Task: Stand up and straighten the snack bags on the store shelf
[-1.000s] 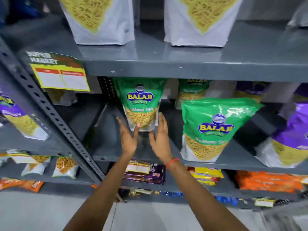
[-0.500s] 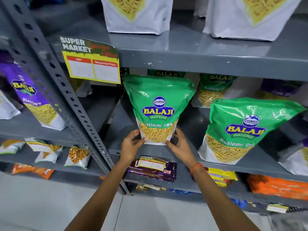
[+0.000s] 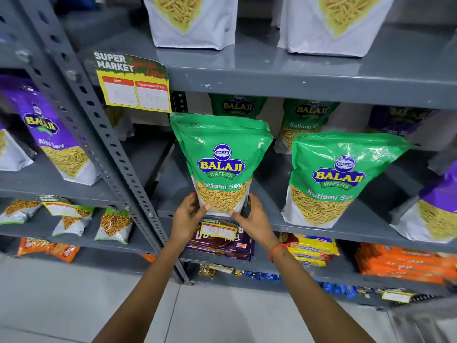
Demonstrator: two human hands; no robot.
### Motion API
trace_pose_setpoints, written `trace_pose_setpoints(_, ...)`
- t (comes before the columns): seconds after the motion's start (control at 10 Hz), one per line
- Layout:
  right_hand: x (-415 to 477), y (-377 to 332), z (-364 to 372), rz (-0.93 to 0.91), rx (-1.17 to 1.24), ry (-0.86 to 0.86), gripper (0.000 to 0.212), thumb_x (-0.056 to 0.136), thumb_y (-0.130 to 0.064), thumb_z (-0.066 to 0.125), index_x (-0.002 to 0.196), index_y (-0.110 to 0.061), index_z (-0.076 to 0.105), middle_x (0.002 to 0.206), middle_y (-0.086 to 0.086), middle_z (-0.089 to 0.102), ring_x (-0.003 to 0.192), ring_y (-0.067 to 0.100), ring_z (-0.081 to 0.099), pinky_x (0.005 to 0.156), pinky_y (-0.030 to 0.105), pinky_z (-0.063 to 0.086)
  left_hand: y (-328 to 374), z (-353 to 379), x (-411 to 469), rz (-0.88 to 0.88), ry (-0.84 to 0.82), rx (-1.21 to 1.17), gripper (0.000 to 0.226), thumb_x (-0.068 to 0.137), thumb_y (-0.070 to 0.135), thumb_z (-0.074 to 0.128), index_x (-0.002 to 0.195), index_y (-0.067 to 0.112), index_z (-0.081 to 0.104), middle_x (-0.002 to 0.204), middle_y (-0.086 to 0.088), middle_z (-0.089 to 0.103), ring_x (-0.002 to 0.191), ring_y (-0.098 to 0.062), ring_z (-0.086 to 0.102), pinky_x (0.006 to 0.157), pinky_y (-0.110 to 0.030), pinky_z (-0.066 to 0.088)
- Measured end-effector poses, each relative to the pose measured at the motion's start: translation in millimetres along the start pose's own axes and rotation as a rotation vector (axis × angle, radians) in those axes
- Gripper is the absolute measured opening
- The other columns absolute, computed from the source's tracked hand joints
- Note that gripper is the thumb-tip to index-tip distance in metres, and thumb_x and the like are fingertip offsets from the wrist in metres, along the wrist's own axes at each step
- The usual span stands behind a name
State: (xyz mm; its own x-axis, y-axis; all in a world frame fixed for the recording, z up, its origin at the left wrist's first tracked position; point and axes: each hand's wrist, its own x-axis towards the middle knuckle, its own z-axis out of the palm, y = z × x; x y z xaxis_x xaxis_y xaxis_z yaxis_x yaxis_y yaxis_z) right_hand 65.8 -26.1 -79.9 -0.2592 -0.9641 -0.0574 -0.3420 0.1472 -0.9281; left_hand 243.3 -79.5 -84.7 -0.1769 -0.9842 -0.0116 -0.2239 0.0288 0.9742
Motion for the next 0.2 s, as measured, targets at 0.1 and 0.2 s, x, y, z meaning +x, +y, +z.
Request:
trace_pose_setpoints(0.1,-5.6,-2.7,-8.7,-0.032,-0.34,0.006,0.062,0.083,-0.029,0.063,0.133,-0.006,0.035,0.135,0.018,0.046,0.128,0.031,0.039,0.105,0.041,0.036,12.7,14.0,-17.0,-0.052,0.026,0.315,0.035,0.087,0.024,0.061,0.112,0.002,0.056,0.112,-0.017,0.067,0.103,-0.032,0.063,0.085,-0.04,0.051)
trace_pose_setpoints(0.2,-13.0,-16.7,-33.0,0.021,-0.561,-0.088,0.05,0.087,-0.029,0.055,0.127,-0.002,0.04,0.132,0.023,0.048,0.125,0.038,0.043,0.101,0.043,0.04,38.4,37.3,-37.5,-0.186,0.005,0.718,0.031,0.09,0.031,0.053,0.094,0.0,0.053,0.106,-0.025,0.064,0.099,-0.04,0.059,0.076,-0.042,0.047)
